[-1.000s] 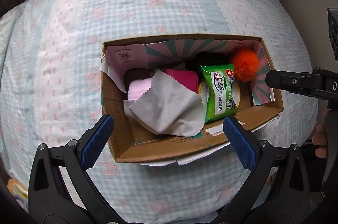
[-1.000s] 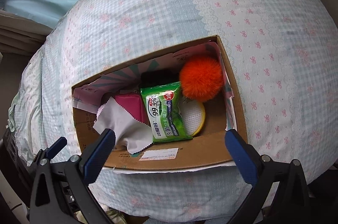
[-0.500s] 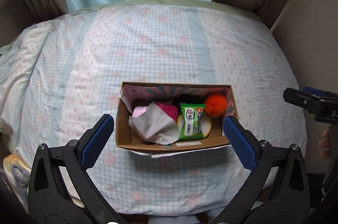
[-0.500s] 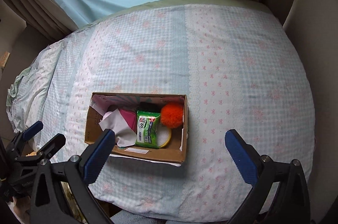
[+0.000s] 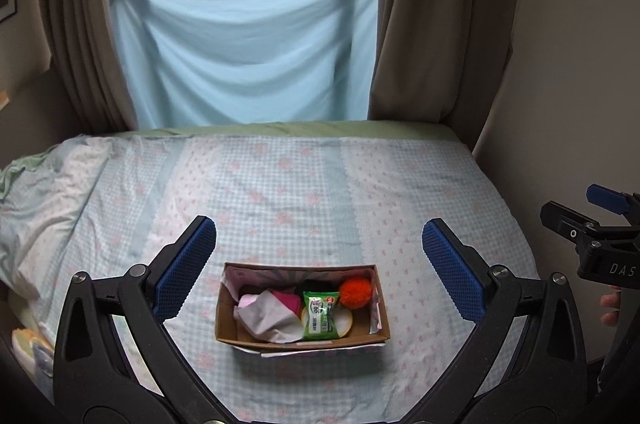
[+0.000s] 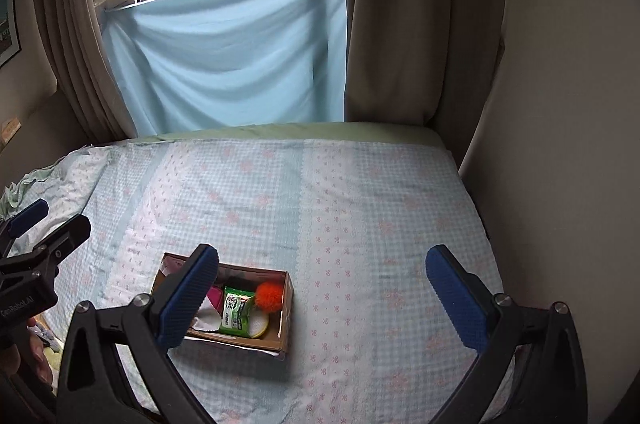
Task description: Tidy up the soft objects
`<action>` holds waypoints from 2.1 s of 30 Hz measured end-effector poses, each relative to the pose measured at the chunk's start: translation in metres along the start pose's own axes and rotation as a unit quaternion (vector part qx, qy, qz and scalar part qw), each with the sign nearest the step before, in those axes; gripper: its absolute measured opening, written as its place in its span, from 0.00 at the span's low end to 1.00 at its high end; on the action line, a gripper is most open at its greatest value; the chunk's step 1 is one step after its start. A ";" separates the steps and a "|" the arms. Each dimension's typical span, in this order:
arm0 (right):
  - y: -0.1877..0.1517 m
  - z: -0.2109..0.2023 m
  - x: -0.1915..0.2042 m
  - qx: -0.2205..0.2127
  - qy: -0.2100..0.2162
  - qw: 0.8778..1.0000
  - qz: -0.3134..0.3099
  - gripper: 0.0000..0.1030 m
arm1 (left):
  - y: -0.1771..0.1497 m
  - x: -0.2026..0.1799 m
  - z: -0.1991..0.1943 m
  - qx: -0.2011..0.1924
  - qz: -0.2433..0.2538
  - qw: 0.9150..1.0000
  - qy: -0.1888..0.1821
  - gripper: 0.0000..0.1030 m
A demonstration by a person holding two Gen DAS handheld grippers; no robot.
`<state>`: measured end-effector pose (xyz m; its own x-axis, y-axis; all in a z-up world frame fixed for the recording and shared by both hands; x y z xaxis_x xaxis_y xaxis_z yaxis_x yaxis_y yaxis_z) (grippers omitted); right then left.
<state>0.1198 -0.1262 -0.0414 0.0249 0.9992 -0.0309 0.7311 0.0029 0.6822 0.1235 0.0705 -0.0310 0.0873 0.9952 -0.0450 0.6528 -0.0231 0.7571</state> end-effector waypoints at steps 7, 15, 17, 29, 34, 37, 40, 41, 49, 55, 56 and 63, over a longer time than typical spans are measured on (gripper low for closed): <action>-0.006 -0.019 -0.003 -0.028 -0.021 0.999 0.001 1.00 | -0.007 -0.016 -0.028 -0.044 0.021 0.999 0.017 1.00; -0.007 -0.031 -0.001 -0.046 -0.025 0.999 0.000 1.00 | -0.010 -0.019 -0.042 -0.063 0.033 0.997 0.022 1.00; -0.007 -0.033 -0.001 -0.047 -0.025 0.999 0.001 1.00 | -0.011 -0.019 -0.043 -0.062 0.033 0.997 0.020 1.00; -0.009 -0.037 -0.006 -0.052 -0.030 0.998 0.004 1.00 | -0.013 -0.017 -0.041 -0.056 0.022 0.998 0.012 1.00; -0.010 -0.037 -0.007 -0.052 -0.030 0.998 0.004 1.00 | -0.013 -0.017 -0.039 -0.054 0.017 0.998 0.010 1.00; -0.010 -0.037 -0.007 -0.052 -0.030 0.998 0.004 1.00 | -0.013 -0.017 -0.038 -0.054 0.016 0.998 0.011 1.00; -0.010 -0.037 -0.007 -0.051 -0.030 0.998 0.004 1.00 | -0.014 -0.018 -0.037 -0.053 0.017 0.998 0.011 1.00; -0.010 -0.037 -0.007 -0.051 -0.030 0.998 0.004 1.00 | -0.014 -0.018 -0.038 -0.052 0.017 0.998 0.012 1.00; -0.009 -0.036 -0.008 -0.050 -0.028 0.998 0.004 1.00 | -0.016 -0.017 -0.037 -0.051 0.016 0.998 0.013 1.00; -0.008 -0.036 -0.008 -0.050 -0.026 0.998 0.003 1.00 | -0.016 -0.015 -0.034 -0.049 0.015 0.999 0.015 1.00; -0.008 -0.036 -0.008 -0.050 -0.026 0.998 0.003 1.00 | -0.016 -0.015 -0.034 -0.049 0.016 0.999 0.016 1.00; -0.008 -0.036 -0.008 -0.050 -0.027 0.998 0.003 1.00 | -0.016 -0.017 -0.032 -0.050 0.019 0.998 0.014 1.00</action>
<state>0.0895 -0.1324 -0.0199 0.0676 0.9956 -0.0643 0.6596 0.0038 0.7516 0.0873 0.0573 -0.0220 0.0883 0.9961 0.0019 0.5714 -0.0522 0.8190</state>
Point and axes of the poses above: each gripper's, at about its wrist camera, not at the fingertips, and z roughly the way its jaws point, x to its left, y to its top, the point moved 5 cm from there along z, roughly the way its jaws point, and after that the axes turned 2 degrees about -z, right-handed, at the moved point
